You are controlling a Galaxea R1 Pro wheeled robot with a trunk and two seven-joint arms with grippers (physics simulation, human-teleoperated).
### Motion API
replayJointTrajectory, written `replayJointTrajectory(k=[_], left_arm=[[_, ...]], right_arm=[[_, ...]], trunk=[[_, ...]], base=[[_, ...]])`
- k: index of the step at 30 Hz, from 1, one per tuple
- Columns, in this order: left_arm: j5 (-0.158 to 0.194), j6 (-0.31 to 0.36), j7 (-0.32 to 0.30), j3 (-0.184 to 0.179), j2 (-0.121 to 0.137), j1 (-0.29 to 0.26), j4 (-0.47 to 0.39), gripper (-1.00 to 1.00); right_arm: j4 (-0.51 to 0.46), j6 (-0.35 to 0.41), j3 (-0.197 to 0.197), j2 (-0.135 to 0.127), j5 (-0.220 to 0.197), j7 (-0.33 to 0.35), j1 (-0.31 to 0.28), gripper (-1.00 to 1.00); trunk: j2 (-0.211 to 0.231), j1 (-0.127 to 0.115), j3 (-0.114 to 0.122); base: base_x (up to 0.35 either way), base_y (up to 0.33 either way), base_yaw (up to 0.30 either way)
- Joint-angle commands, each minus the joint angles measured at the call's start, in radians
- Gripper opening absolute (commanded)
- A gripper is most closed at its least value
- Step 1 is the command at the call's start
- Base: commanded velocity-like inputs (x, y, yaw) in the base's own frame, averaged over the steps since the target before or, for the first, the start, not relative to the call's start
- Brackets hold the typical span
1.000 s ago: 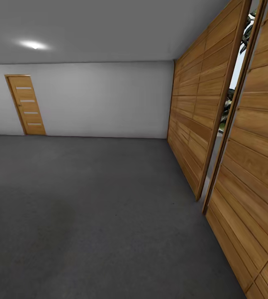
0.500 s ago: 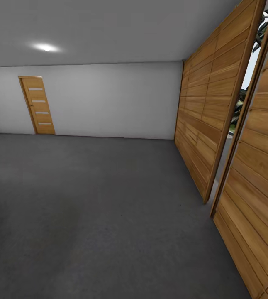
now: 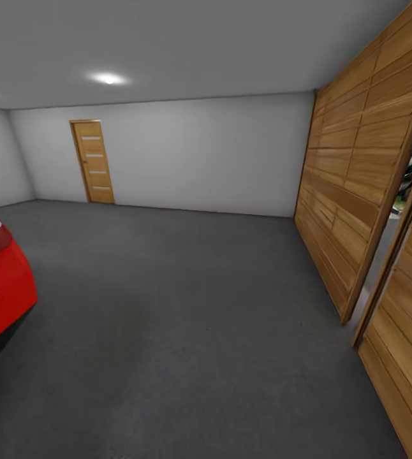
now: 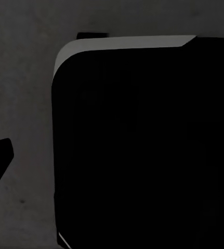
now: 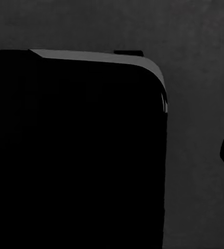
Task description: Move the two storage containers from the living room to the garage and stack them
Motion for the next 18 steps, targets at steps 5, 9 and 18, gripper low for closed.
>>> replayJointTrajectory(k=[5, 9, 18], left_arm=[[0.01, -0.002, 0.0, 0.002, 0.001, 0.0, 0.0, 1.0], [0.065, -0.002, 0.0, -0.001, 0.001, 0.0, 0.0, 1.0], [0.107, -0.003, 0.0, -0.003, 0.001, 0.0, 0.0, 1.0]], right_arm=[[0.004, -0.009, 0.001, -0.001, 0.0, 0.0, 0.0, 1.0], [0.006, -0.009, 0.001, -0.003, 0.001, 0.0, 0.0, 1.0], [0.006, -0.01, 0.001, -0.002, 0.001, -0.002, 0.0, 1.0]], trunk=[[0.0, 0.0, -0.001], [0.0, 0.0, -0.001], [0.0, 0.0, -0.001]], base=[[0.0, 0.0, 0.267], [0.0, 0.0, 0.267], [0.0, 0.0, 0.267]])
